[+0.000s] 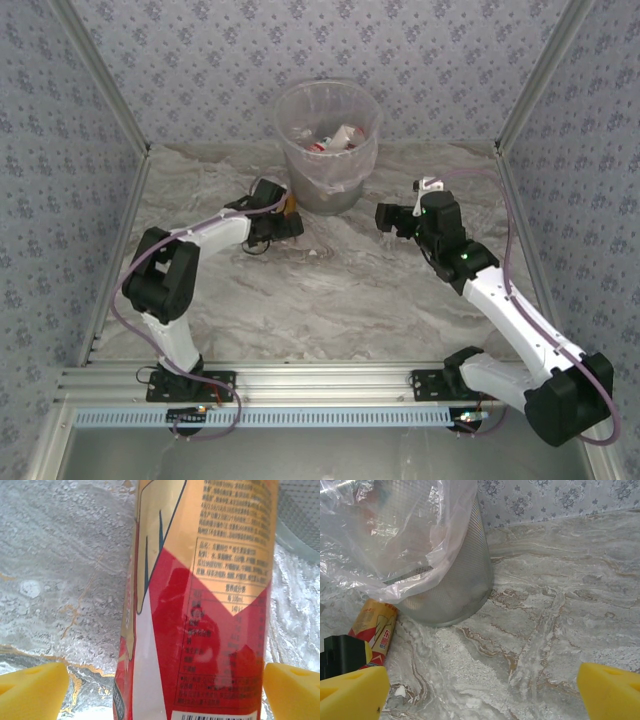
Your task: Put the plastic bottles in the bin
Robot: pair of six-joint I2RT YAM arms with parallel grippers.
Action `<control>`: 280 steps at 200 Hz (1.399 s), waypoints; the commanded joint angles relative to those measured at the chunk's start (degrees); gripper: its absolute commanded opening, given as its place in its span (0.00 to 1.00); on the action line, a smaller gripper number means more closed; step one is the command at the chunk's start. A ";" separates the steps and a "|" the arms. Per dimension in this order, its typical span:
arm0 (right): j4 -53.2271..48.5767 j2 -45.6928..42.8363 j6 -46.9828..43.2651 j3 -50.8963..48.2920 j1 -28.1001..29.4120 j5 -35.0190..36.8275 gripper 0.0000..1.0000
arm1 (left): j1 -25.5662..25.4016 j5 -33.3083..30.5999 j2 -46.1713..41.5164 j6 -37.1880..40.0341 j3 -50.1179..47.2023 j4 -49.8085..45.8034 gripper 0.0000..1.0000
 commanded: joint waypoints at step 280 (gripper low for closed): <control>-1.44 -0.13 1.87 1.27 0.21 0.89 0.98 | 2.48 -3.65 10.24 13.44 15.43 -6.46 0.59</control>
